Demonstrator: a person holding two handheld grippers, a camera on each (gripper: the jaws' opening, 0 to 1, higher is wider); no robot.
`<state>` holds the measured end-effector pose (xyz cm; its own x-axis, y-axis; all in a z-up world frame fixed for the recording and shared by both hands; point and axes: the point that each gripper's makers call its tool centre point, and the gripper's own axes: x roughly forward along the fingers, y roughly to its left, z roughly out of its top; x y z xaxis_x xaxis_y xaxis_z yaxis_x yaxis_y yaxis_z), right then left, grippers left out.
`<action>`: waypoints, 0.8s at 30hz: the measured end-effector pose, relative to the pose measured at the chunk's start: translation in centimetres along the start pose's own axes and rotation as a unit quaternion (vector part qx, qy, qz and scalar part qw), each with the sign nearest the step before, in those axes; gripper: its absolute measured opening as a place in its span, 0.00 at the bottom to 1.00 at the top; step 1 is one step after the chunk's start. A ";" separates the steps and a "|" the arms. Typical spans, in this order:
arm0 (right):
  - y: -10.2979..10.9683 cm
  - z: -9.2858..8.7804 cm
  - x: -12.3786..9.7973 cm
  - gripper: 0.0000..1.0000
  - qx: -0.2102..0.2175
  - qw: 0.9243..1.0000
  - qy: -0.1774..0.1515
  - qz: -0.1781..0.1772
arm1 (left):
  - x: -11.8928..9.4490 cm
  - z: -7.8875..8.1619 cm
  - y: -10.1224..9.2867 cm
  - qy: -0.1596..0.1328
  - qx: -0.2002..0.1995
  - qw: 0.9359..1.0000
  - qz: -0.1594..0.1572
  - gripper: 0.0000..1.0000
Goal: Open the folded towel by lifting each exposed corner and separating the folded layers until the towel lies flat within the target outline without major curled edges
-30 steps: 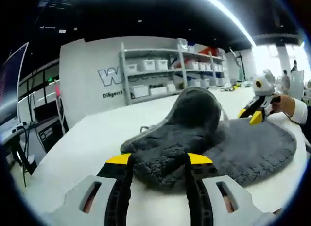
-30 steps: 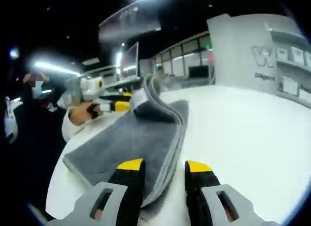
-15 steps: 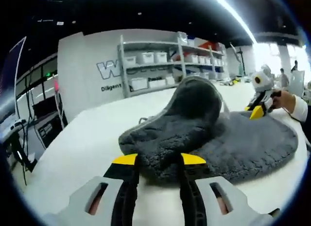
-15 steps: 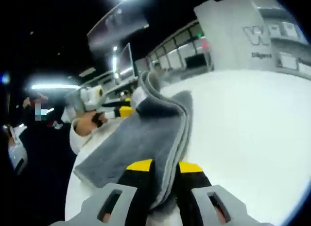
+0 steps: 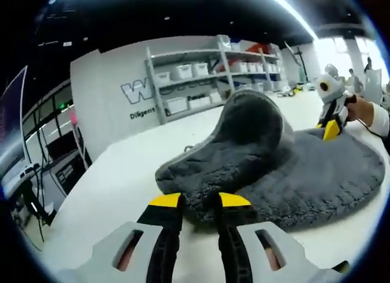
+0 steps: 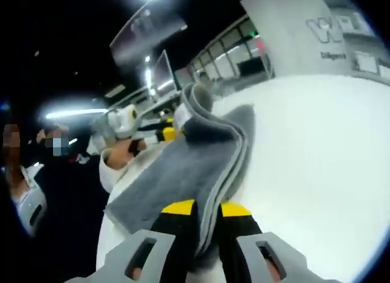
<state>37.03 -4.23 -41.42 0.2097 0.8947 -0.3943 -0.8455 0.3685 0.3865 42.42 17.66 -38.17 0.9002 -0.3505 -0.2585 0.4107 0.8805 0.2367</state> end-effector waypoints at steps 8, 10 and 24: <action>1.5 -0.6 0.4 0.08 -0.017 0.999 0.016 0.031 | 0.0 -0.2 -0.1 0.003 -0.001 1.000 -0.001 0.21; 2.2 -0.8 0.5 0.08 -0.023 0.998 0.022 0.045 | 0.0 -0.3 -0.4 0.005 -0.001 1.000 -0.004 0.21; 5.4 -1.8 1.1 0.11 -0.114 0.987 0.042 0.101 | 0.0 -0.6 -0.5 0.010 0.004 1.000 -0.009 0.21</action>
<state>31.82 -1.76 -41.26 -0.0078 0.9169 -0.3990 -0.9565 0.1095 0.2703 42.12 17.39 -38.87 0.8895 -0.3602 -0.2811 0.4284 0.8713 0.2394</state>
